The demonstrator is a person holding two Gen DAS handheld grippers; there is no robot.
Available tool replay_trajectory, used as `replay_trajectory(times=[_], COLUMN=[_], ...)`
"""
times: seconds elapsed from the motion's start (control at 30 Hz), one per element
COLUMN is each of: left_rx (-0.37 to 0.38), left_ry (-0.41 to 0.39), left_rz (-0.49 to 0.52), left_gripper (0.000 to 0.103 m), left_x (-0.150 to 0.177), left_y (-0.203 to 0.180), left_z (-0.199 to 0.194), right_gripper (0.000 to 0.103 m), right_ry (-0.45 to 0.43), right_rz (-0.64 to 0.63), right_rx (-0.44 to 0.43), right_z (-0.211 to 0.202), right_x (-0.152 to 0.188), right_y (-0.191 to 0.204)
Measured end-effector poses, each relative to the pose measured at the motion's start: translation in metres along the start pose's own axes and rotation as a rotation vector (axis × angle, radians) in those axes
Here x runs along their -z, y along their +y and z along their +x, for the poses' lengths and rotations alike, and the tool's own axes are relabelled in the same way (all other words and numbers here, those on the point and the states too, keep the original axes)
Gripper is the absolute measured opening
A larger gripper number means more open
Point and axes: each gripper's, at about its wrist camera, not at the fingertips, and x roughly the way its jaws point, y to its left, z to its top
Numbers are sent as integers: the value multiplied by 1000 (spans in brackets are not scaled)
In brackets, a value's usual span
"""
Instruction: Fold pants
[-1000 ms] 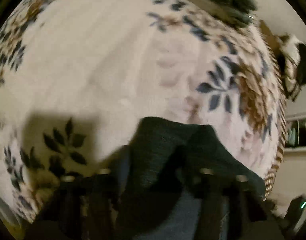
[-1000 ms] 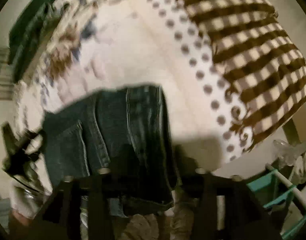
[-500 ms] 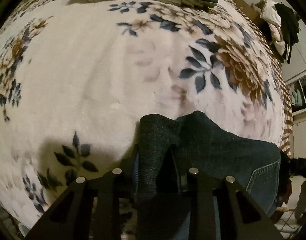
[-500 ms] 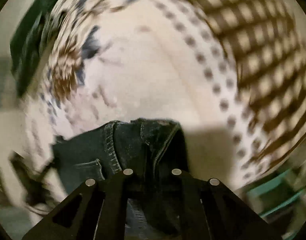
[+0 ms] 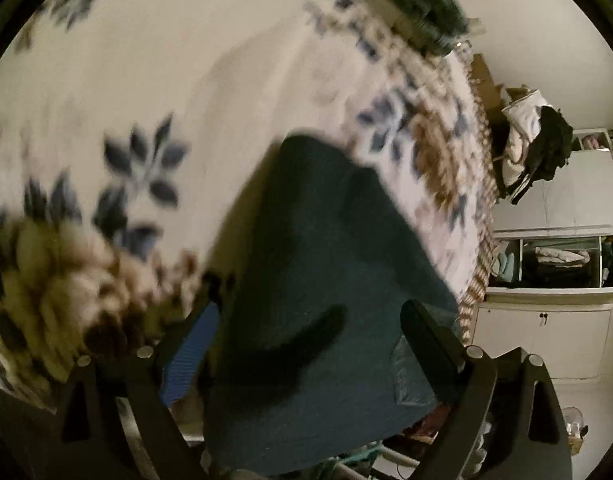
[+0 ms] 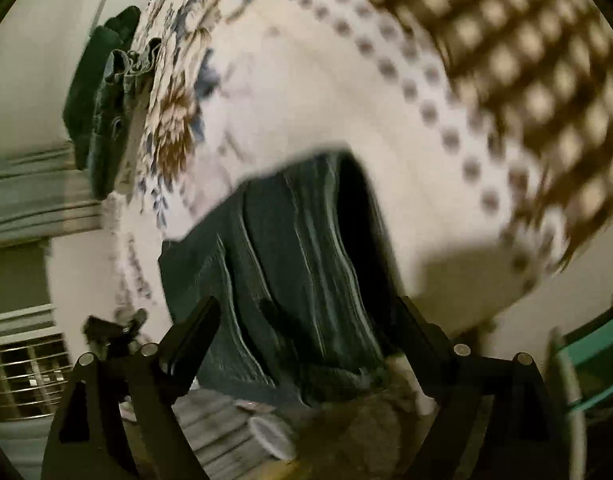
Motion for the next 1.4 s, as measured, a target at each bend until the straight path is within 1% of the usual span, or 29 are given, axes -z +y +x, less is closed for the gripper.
replay_trajectory(times=[0.07,0.13,0.23,0.27,0.37,0.43,0.47,0.57,0.6,0.63,0.77,0.83,0.97,1.03,1.07,1.17,1.23,1.27,1.33,1.4], left_rx=[5,12,-11,-9,-11,0,6,19,18,14,-6,-12,-15,-13,-12,-13,-14,-14,-14,-16], left_ry=[30,57,62,62,63,62,61,60,61,63,67,65,58,56,56,57,59,60,58,57], left_rz=[-9,-1,41,44,39,21,14,1,2,6,32,40,41,37,34,30,29,29,26,29], left_gripper=[93,93,94,97,97,97,97,97,97,97,97,97,97,97,97,97,97,97,97,97], left_x=[2,5,9,8,7,6,7,6,6,7,7,7,8,9,9,8,7,7,8,8], left_y=[0,-2,-8,-9,-9,-7,-5,-2,-2,-2,-6,-7,-7,-7,-7,-7,-7,-7,-7,-7], left_z=[14,26,33,35,37,35,35,35,36,36,38,39,38,39,39,39,39,39,39,39], right_gripper=[89,91,96,98,98,96,96,96,96,96,103,103,103,103,103,103,103,103,103,103], right_ry=[3,-24,-34,-35,0,4,3,-4,2,4,23,38,43,25,10,-55,-74,-82,-64,-32], right_rz=[29,32,42,34,-26,-18,-10,39,51,46,21,3,14,27,28,61,106,127,130,124], right_rx=[-55,-110,-125,-123,-49,-23,-25,-84,-79,-55,-19,-4,-74,-128,-135,-93,-97,-64,-27,-48], right_z=[19,28,35,37,46,37,31,25,28,34,44,46,45,39,34,8,-4,-8,-4,11], right_x=[8,10,9,9,7,10,12,22,23,22,11,9,1,-7,-9,3,22,35,51,57], right_y=[-9,-13,-12,-9,6,8,7,-1,-4,-4,1,5,9,13,15,9,-1,-5,-9,-9])
